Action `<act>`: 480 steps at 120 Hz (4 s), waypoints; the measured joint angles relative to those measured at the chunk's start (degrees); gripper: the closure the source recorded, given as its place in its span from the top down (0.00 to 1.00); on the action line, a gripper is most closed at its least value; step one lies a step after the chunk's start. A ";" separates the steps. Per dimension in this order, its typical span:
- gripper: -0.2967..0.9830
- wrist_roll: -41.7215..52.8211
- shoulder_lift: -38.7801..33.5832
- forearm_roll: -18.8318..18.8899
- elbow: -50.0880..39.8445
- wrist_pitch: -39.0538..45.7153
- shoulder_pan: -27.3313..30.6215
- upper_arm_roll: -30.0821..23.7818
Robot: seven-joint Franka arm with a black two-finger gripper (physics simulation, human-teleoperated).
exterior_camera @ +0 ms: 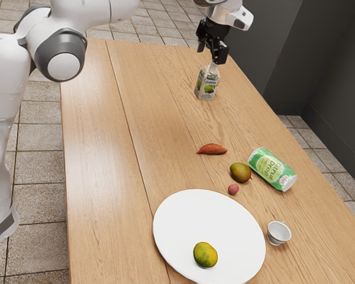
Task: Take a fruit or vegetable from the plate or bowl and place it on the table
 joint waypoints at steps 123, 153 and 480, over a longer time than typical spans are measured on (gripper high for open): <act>0.77 11.86 4.91 -5.02 2.65 -5.39 -18.92 -15.63; 0.77 38.78 6.92 -4.37 -1.25 -3.71 -21.75 -15.71; 0.77 90.29 -3.96 -9.21 -36.68 25.01 -33.56 -15.46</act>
